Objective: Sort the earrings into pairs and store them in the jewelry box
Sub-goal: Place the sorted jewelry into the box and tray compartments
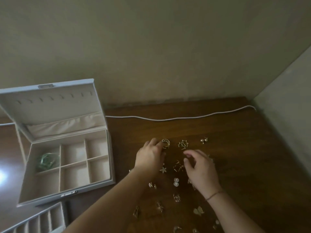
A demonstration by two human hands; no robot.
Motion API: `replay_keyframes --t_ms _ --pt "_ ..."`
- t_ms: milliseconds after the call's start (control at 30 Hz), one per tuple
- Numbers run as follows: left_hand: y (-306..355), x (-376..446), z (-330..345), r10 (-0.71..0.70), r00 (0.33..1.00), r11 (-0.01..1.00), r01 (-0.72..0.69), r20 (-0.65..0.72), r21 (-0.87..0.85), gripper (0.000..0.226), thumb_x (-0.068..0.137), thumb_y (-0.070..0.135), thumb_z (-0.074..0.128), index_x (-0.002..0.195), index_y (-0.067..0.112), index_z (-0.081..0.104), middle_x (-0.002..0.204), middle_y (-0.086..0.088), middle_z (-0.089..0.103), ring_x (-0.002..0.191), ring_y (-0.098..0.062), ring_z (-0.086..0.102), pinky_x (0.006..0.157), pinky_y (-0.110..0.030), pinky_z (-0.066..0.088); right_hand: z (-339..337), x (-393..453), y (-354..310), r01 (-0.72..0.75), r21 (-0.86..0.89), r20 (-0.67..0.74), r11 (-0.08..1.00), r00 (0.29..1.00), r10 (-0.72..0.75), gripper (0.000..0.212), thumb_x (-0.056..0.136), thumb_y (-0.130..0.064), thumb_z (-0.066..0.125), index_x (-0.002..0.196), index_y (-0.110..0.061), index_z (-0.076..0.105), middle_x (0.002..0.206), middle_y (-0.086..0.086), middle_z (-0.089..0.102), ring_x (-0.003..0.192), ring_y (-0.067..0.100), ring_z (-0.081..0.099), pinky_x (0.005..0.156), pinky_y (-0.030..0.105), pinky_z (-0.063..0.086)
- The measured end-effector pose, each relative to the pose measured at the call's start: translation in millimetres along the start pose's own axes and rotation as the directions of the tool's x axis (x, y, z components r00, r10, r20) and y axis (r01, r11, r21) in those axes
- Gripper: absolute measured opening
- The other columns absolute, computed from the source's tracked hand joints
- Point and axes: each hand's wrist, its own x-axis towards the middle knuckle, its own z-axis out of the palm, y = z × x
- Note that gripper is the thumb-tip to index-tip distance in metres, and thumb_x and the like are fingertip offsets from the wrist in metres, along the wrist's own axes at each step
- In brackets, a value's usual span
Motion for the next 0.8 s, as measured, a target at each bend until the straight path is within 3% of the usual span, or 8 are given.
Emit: replay_keyframes --t_ms 167,367,533,633,700,800 --pt "-1.2 20.0 12.9 -0.020 0.999 0.997 0.017 0.037 0.069 0.032 0.096 0.033 0.055 0.127 0.027 0.060 0.128 0.006 0.052 0.118 -0.020 0.051 0.089 -0.036 0.050 -5.1 15.6 14.5 0.026 0.026 0.023 0.999 0.999 -0.027 0.022 0.092 -0.026 0.059 0.113 -0.030 0.064 0.111 -0.017 0.057 0.097 0.001 0.052 0.082 0.019 0.050" --pt "-1.3 21.9 17.4 -0.028 0.999 0.995 0.030 -0.022 0.097 0.023 0.099 0.029 0.053 0.116 0.026 0.067 0.123 0.004 0.052 0.114 -0.022 0.051 0.091 -0.038 0.043 -6.8 21.2 21.9 0.048 0.076 0.047 0.996 0.998 -0.051 0.024 0.091 -0.023 0.060 0.114 -0.027 0.064 0.111 -0.015 0.058 0.097 0.001 0.054 0.085 0.025 0.054" --pt "0.2 24.2 9.4 0.012 0.995 0.968 -0.036 0.097 0.250 0.030 0.104 0.030 0.038 0.129 0.023 0.053 0.134 0.000 0.041 0.122 -0.023 0.040 0.102 -0.040 0.031 -4.0 26.3 13.6 0.075 0.069 0.051 0.995 0.996 -0.079 0.025 0.090 -0.024 0.060 0.114 -0.029 0.064 0.111 -0.016 0.058 0.098 0.001 0.055 0.084 0.026 0.055" --pt "-1.1 17.3 -3.0 0.000 0.997 0.982 -0.015 0.078 0.189 0.030 0.104 0.031 0.039 0.131 0.025 0.051 0.134 0.001 0.040 0.121 -0.021 0.038 0.103 -0.038 0.030 -1.5 28.6 3.2 0.076 0.073 0.060 0.994 0.995 -0.081 0.025 0.090 -0.023 0.061 0.114 -0.027 0.063 0.106 -0.018 0.054 0.088 -0.001 0.054 0.074 0.019 0.054" --pt "-6.1 9.5 -16.8 -0.017 0.998 0.993 0.010 0.057 0.117 0.030 0.103 0.033 0.042 0.130 0.027 0.052 0.132 0.002 0.042 0.121 -0.019 0.039 0.102 -0.037 0.031 2.0 28.8 -4.5 0.077 0.067 0.083 0.995 0.993 -0.083 0.025 0.090 -0.021 0.061 0.114 -0.027 0.063 0.101 -0.018 0.051 0.074 -0.005 0.048 0.061 0.010 0.044" --pt "-26.0 -11.7 -43.9 -0.057 0.995 0.994 0.064 -0.080 0.089 0.022 0.099 0.034 0.049 0.117 0.030 0.060 0.120 0.006 0.050 0.111 -0.018 0.045 0.092 -0.037 0.035 10.9 28.4 -20.9 0.065 0.097 0.080 0.993 0.994 -0.073 0.025 0.088 -0.019 0.063 0.112 -0.027 0.064 0.104 -0.014 0.055 0.077 -0.003 0.050 0.065 0.014 0.048"
